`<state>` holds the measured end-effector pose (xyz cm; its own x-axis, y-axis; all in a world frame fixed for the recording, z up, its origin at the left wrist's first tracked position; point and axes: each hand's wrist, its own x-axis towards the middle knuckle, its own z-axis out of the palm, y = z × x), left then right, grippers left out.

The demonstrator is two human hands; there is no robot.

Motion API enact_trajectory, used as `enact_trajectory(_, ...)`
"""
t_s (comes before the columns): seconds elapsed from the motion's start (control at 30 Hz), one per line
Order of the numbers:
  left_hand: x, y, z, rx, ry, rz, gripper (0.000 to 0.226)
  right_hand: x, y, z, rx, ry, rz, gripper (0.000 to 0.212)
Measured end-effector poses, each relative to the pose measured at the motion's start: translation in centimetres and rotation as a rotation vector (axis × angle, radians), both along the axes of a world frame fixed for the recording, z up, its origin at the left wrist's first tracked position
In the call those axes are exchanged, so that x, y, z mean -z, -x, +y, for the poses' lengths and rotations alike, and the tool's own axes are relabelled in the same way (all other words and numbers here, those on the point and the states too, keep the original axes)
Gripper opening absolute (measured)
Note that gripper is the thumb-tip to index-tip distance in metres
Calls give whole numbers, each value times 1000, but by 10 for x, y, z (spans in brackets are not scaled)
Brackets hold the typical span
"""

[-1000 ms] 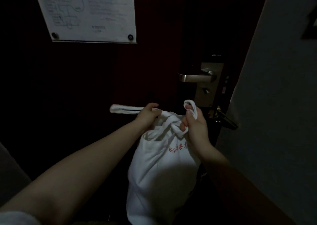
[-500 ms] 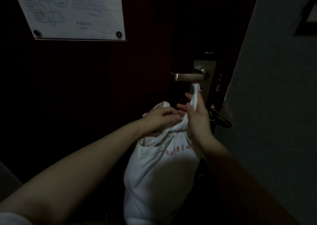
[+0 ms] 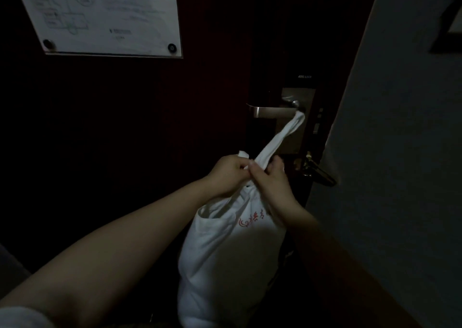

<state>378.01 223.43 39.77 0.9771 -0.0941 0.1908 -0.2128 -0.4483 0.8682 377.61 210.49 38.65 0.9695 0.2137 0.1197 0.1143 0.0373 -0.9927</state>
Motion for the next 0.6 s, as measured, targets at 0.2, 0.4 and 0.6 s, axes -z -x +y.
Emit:
enact_trajectory(0.2, -4, 0, 17, 89, 498, 144, 23, 1, 4, 14, 87, -255, 15, 32)
enact_trajectory(0.4, 15, -10, 38, -288, 1426, 359, 28, -4, -7, 29, 21, -758, 353, 42)
enact_trajectory(0.6, -1, -9, 39, -349, 1402, 505, 29, -10, -4, 20, 73, -615, 364, 46)
